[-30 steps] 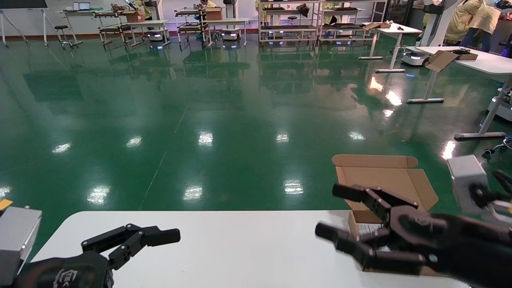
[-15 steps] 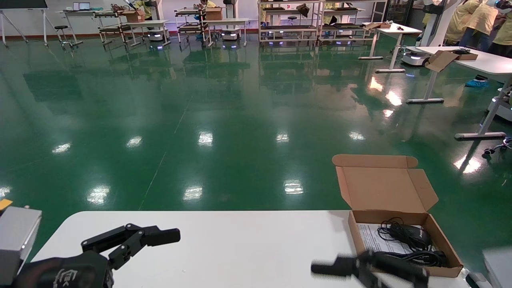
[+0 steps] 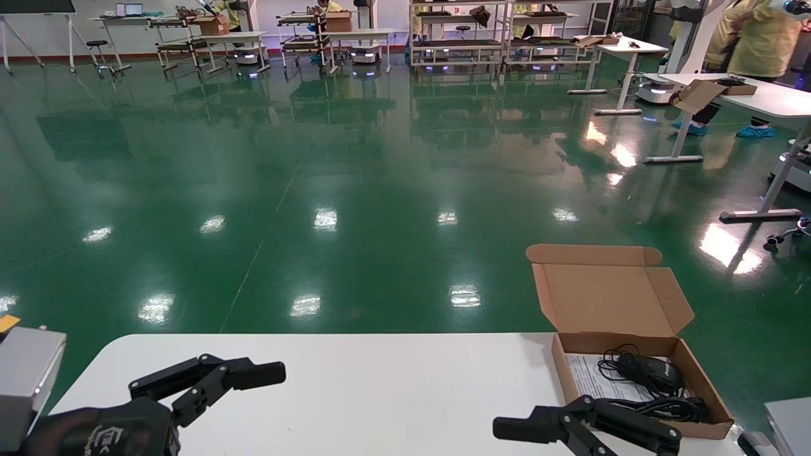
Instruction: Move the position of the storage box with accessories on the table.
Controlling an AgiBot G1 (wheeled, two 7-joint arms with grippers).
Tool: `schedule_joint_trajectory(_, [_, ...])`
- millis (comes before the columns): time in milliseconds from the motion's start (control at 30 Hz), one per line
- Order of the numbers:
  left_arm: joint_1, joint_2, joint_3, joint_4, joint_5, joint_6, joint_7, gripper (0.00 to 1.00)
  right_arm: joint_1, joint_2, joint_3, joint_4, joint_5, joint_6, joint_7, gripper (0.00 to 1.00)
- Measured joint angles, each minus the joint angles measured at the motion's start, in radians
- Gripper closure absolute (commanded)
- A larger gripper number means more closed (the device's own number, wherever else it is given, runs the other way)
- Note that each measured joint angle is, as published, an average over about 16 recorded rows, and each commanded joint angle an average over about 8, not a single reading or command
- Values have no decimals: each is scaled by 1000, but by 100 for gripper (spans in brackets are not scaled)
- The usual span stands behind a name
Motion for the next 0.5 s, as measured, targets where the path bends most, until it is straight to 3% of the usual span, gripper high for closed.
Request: schedule_joint_trajectory(500, [0,0,0,0,0,0,0,0,7,-4,-7,-15,2,9,2,0])
